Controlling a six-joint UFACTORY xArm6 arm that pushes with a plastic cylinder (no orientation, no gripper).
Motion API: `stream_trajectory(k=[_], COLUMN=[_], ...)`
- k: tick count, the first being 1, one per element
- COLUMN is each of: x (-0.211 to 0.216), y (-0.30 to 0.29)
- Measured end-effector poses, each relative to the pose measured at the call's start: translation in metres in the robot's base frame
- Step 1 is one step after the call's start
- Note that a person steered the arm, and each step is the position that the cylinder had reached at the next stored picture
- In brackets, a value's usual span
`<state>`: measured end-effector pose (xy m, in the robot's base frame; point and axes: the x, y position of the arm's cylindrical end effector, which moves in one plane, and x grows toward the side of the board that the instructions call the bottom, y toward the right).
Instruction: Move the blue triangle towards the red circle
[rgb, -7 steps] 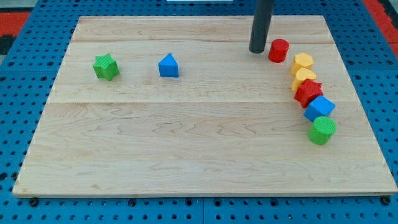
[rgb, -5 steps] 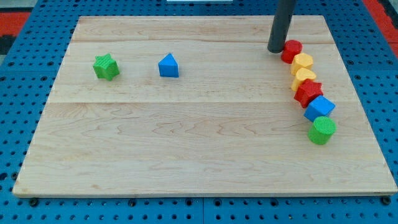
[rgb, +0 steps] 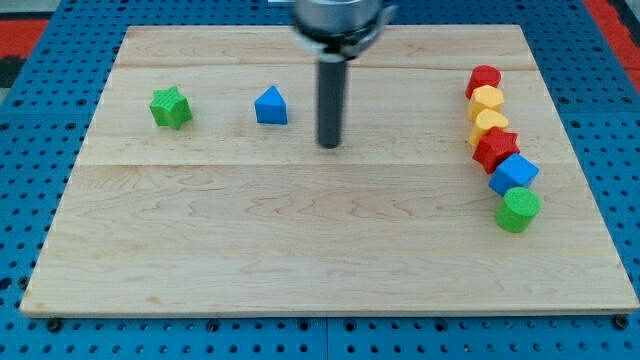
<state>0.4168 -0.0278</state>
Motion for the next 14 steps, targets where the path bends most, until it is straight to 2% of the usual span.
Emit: stream_trajectory(k=[1,2,4,5,6,7,9,10,11,12,14], x=[-0.012,-0.048,-0.074,-0.065,-0.037,-0.043,-0.131,-0.109,-0.117,-0.147,-0.154], y=[-0.084,-0.09,0.058,0.053,0.046,0.07,0.123,0.114,0.09,0.112,0.176])
